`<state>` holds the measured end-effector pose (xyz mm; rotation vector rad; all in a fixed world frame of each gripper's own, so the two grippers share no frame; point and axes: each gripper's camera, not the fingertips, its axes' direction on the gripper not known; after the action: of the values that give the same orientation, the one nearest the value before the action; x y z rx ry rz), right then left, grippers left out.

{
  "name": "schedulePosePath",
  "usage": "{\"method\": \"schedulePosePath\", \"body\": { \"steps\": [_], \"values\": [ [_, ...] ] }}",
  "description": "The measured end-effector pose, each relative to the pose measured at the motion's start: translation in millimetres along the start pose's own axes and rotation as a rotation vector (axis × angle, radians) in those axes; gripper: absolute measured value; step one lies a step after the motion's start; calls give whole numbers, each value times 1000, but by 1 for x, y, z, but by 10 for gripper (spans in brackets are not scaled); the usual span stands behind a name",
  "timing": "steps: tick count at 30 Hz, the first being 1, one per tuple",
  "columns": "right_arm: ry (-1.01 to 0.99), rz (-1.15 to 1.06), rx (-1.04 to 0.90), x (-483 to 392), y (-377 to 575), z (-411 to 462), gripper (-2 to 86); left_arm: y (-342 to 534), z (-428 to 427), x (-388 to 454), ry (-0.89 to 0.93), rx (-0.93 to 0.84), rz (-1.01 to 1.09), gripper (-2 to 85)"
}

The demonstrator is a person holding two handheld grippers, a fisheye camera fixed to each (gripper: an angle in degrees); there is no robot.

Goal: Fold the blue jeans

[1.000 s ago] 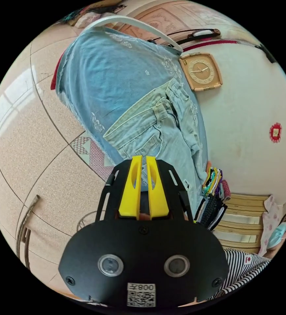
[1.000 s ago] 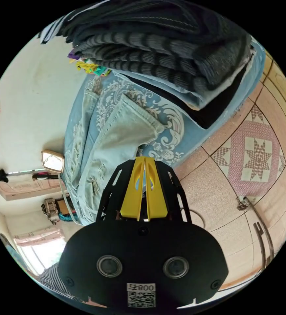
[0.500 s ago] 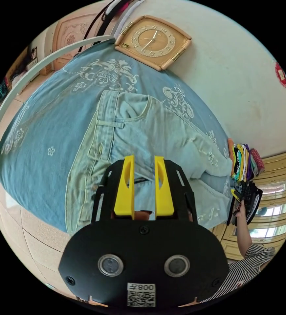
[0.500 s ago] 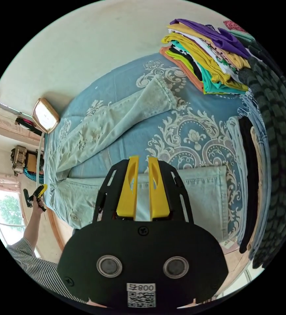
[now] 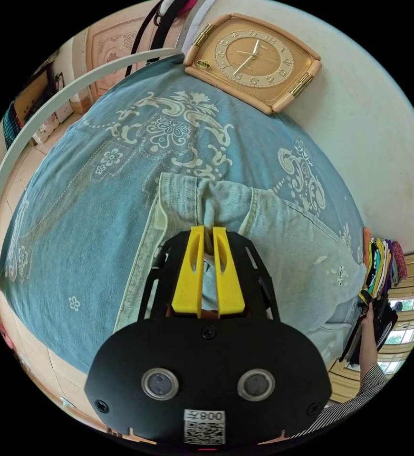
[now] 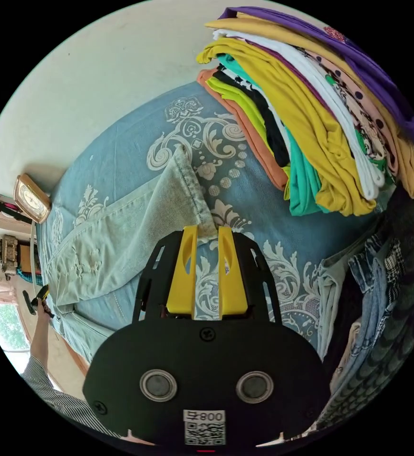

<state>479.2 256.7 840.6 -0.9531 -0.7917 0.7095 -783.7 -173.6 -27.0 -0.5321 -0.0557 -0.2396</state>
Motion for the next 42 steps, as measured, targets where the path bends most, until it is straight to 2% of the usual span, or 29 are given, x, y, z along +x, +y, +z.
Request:
{"method": "schedulePosePath", "body": {
  "steps": [3,7,9,11,14,16,19,22,26,29,34,36,39,42],
  "values": [
    [16,-69,-30,-18,-12,-6,43,-12,-24,18,9,30,13,23],
    [-24,-160,12,-34,-24,-63,31,-24,-59,39,29,77,43,15],
    [-36,-190,27,-40,-29,-89,29,-35,-83,47,102,159,26,13],
    [-19,-218,29,-50,-37,-106,30,-47,-86,62,69,125,59,14],
    [111,-203,-121,-55,-45,-69,35,-56,-76,88,-46,59,95,20],
    [94,-121,-197,-46,-47,-41,41,-56,-71,99,-92,40,79,29],
    [65,-64,-144,-45,-47,-32,55,-55,-82,116,-64,108,88,53],
    [171,-58,-49,-58,-58,-46,73,-59,-95,144,12,154,184,79],
    [120,-94,84,-82,-86,-61,86,-72,-83,208,161,96,378,97],
    [77,-134,19,-103,-116,-36,90,-81,-57,262,180,-7,514,101],
    [139,-106,-151,-119,-149,22,79,-86,-24,340,56,-136,719,98],
    [235,-80,-107,-124,-151,23,41,-83,-11,366,-110,-167,799,78],
    [299,-159,-111,-134,-151,24,6,-82,-16,382,-108,-161,822,28],
    [238,-195,-116,-134,-151,14,0,-81,-31,389,-79,-106,801,14]
  ]
}}
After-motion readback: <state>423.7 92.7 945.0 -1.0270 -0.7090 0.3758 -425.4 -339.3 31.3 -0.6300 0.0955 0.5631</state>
